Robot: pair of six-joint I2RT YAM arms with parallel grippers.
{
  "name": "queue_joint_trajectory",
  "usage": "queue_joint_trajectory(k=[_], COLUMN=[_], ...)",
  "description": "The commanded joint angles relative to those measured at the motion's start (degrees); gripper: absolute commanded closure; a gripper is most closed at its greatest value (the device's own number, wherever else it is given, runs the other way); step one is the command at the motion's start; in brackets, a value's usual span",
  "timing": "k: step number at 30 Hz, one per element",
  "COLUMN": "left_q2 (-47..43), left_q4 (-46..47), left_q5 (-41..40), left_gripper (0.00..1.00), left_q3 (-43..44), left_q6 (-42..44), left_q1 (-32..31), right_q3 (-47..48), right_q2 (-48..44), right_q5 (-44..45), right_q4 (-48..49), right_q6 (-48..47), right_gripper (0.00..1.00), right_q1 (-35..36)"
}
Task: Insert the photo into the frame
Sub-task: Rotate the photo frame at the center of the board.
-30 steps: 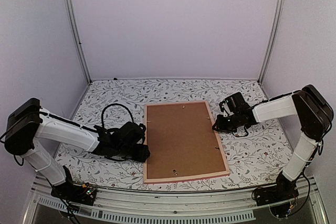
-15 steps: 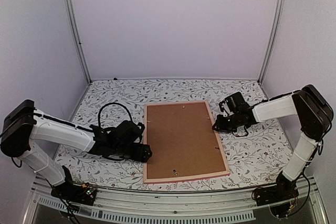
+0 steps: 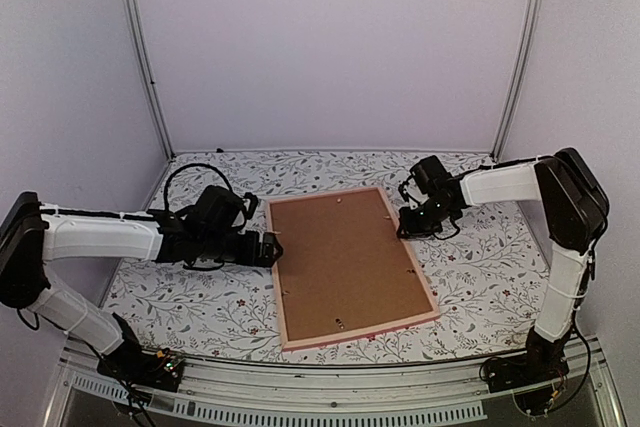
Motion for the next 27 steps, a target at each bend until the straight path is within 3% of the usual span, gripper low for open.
queue_joint_trajectory(k=[1,9,16,21,27], left_q2=[-0.77,0.46,4.40,10.46,18.46], left_q4=[-2.46,-2.38,-2.21,-2.93,-2.12], left_q5=[0.69,0.56,1.04,0.68,-2.66], left_gripper=[0.00,0.00,0.00,0.00,0.00], left_q3=[2.95,5.25,7.27,11.01,16.28], left_q6=[4.35,8.57,13.50,17.83,20.68], left_q1=[2.65,6.95,11.41,13.01,14.04], right_q3=[5.73,17.38,25.67,26.51,22.63], right_q2=[5.50,10.89,19.16,17.81,11.33], right_q5=[-0.90,-14.87,-20.46,-21.71,-17.73], right_q4=[-5.62,-11.28,-18.35,-17.23,-11.73], right_q6=[-9.93,-25.81,-34.44,-36.26,-30.57], right_gripper=[0.93,0.89,0.83,0.60,0.36], right_q1=[-0.33,-0.11,1.24,1.24,1.00])
